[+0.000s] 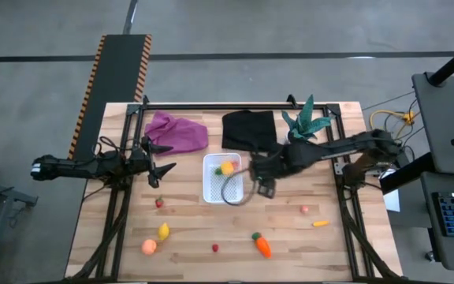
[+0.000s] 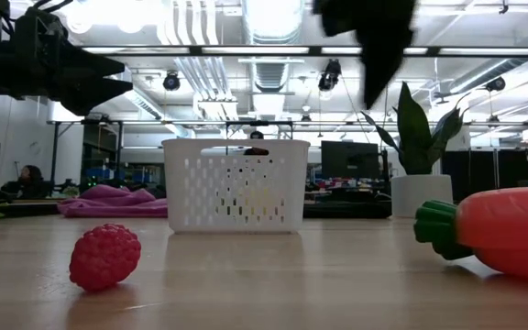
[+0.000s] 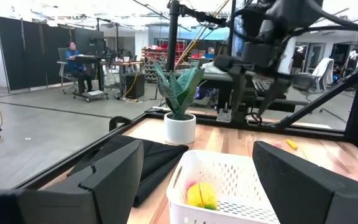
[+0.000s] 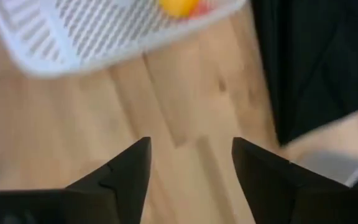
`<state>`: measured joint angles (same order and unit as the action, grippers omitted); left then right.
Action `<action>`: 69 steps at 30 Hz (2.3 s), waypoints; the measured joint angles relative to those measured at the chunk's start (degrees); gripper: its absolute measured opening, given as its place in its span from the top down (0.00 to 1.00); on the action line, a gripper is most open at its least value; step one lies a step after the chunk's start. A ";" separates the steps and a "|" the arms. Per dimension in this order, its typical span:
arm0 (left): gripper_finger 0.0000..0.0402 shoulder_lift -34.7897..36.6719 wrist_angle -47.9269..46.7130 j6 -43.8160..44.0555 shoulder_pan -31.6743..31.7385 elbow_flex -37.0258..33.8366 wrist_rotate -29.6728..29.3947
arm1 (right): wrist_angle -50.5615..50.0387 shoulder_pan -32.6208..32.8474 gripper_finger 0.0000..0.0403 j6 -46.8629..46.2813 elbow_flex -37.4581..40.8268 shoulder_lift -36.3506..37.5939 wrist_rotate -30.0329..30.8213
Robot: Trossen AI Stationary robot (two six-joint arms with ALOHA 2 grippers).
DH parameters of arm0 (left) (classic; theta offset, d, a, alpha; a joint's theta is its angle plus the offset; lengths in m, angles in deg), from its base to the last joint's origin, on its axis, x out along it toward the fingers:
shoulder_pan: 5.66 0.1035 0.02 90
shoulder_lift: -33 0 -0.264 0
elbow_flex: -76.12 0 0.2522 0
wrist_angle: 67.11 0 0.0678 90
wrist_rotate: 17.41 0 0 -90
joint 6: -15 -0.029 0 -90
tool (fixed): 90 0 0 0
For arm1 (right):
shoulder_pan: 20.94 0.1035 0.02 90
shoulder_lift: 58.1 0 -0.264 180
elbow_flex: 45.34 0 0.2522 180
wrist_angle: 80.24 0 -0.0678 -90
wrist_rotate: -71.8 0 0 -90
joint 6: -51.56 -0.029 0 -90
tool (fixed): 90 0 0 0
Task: Pick and placing Produce into tupperware
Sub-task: Put the pink peach into the white bin
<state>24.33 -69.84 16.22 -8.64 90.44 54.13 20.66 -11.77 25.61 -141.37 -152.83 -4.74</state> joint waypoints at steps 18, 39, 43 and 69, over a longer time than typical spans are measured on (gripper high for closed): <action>0.28 0.19 0.73 0.03 0.00 0.00 0.00 | 0.32 21.86 0.21 -59.62 28.43 16.30 -2.98; 0.28 0.17 0.94 -0.03 0.00 0.00 0.00 | 16.11 25.86 0.22 -65.23 37.92 9.02 -8.35; 0.28 0.17 0.94 -0.04 0.00 0.00 0.00 | 16.47 25.86 0.24 -64.57 38.06 6.79 -8.95; 0.28 0.07 0.96 -0.04 0.00 0.00 -0.02 | 16.88 25.70 0.69 -61.35 37.97 4.23 -7.89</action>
<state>24.40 -68.88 16.17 -8.64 90.44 54.11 37.54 13.94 -35.74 -103.40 -148.60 -12.63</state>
